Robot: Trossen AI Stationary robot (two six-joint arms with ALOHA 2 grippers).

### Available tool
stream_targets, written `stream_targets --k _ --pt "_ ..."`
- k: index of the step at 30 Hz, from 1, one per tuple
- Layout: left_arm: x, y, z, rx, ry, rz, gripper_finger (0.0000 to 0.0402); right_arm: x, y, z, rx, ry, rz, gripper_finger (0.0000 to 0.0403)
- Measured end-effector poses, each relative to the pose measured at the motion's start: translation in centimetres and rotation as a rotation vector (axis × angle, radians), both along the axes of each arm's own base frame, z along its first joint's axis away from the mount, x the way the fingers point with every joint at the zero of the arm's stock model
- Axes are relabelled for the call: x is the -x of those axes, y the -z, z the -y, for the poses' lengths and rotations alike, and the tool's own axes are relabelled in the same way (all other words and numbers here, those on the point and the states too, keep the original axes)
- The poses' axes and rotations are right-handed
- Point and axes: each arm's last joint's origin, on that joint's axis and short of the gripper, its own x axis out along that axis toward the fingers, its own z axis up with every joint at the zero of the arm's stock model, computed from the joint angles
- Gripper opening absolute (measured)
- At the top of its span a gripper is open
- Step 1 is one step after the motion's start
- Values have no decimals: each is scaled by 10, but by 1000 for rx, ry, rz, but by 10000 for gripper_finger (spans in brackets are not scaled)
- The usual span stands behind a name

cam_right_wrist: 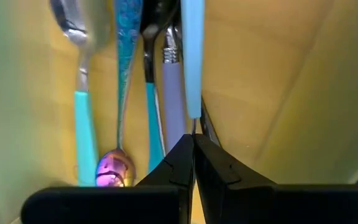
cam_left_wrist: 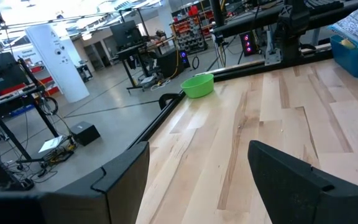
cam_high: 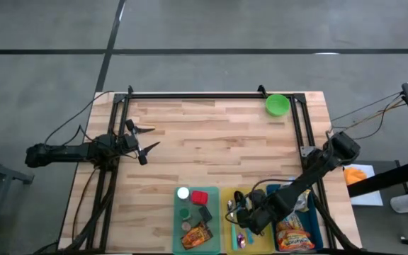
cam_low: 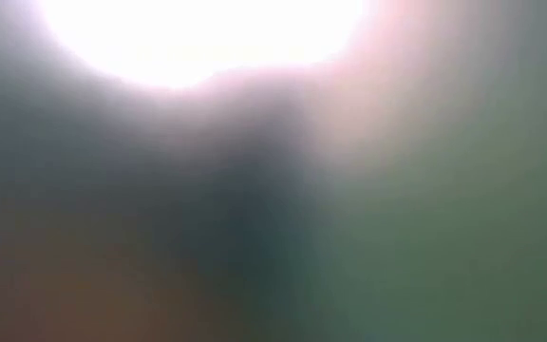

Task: Pick & Place Food Item
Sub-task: Put the blue spoon into the yellow bin

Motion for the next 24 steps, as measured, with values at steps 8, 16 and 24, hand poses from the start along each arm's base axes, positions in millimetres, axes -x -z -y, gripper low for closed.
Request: stream_targets --k 8,16,24 --pt "0 0 0 0 0 0 275 0 9 1 6 51 -28 9" --pt "0 0 0 0 0 0 275 0 9 1 9 53 -21 46" --pt "0 0 0 0 0 0 275 -2 8 -1 12 -36 17 115"
